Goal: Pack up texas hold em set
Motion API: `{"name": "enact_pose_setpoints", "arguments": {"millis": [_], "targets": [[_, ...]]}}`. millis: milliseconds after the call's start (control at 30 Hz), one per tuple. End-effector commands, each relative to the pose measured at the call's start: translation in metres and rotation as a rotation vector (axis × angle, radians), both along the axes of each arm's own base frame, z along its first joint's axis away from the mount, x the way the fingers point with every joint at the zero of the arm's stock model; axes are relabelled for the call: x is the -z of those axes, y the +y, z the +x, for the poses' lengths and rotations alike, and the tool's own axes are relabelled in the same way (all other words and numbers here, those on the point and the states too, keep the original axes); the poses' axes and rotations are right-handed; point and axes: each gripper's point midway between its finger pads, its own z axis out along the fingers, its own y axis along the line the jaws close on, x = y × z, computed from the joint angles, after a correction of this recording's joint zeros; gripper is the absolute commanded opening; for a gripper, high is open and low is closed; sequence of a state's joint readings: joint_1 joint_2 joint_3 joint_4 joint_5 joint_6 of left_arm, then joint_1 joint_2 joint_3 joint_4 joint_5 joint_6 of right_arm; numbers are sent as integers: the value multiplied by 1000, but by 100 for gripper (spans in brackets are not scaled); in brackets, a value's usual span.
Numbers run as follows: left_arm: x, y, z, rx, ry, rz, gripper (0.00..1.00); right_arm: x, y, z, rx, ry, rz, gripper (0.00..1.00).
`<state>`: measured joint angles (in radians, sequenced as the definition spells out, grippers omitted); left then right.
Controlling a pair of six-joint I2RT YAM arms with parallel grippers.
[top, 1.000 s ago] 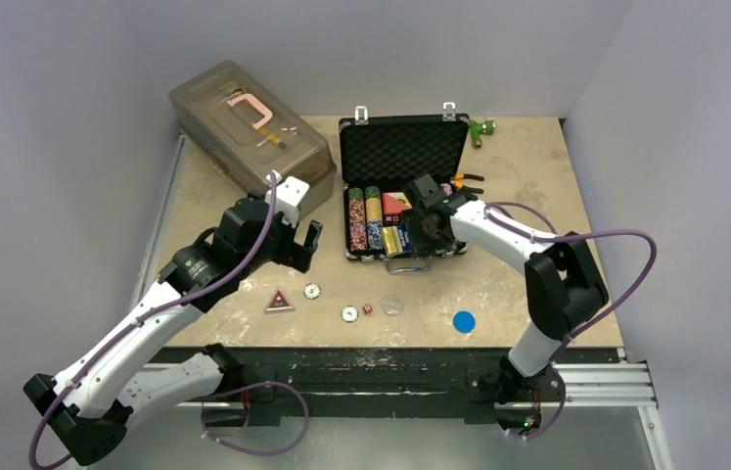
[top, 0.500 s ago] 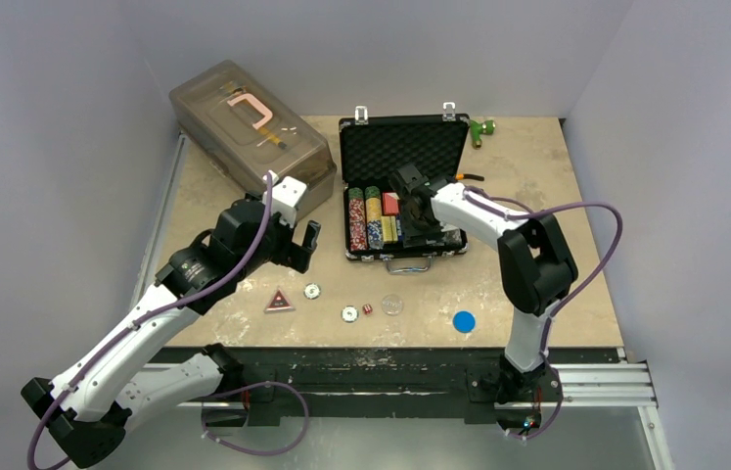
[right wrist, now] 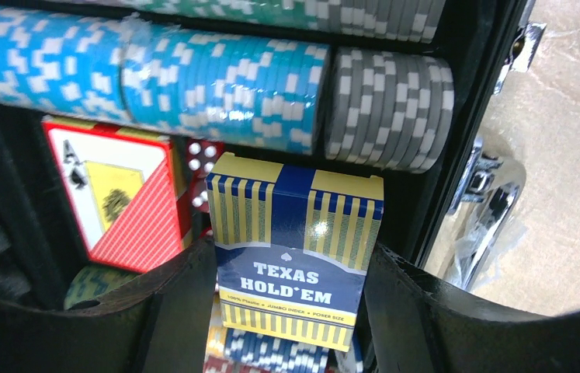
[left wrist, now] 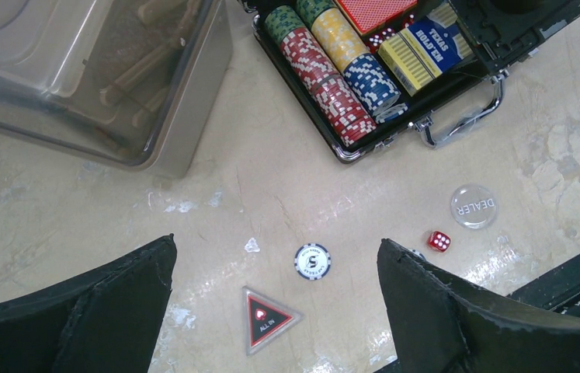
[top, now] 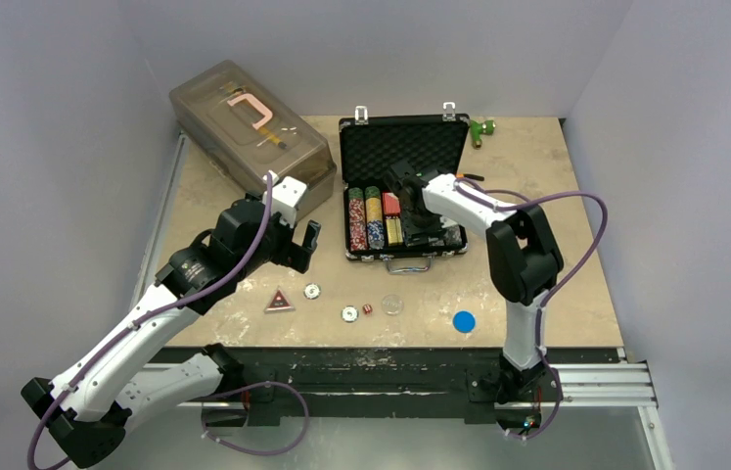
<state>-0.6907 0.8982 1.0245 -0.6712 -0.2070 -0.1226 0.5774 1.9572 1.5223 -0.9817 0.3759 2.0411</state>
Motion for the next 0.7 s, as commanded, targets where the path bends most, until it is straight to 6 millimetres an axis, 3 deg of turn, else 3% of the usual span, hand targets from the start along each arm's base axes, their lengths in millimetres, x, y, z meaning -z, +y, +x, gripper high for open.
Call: {"name": "enact_pose_setpoints", "arguments": {"millis": [0, 267, 433, 667], "targets": [[-23, -6, 2, 4, -48, -59, 97, -4, -8, -2, 34, 10, -52, 34], [-21, -8, 3, 8, -42, -59, 97, 6, -8, -6, 34, 41, -93, 39], [-21, -8, 3, 8, -40, -57, 97, 12, 8, -5, -2, 34, -77, 49], [-19, -8, 4, 7, -36, -52, 97, 10, 37, 2, -26, -5, 4, 48]]}}
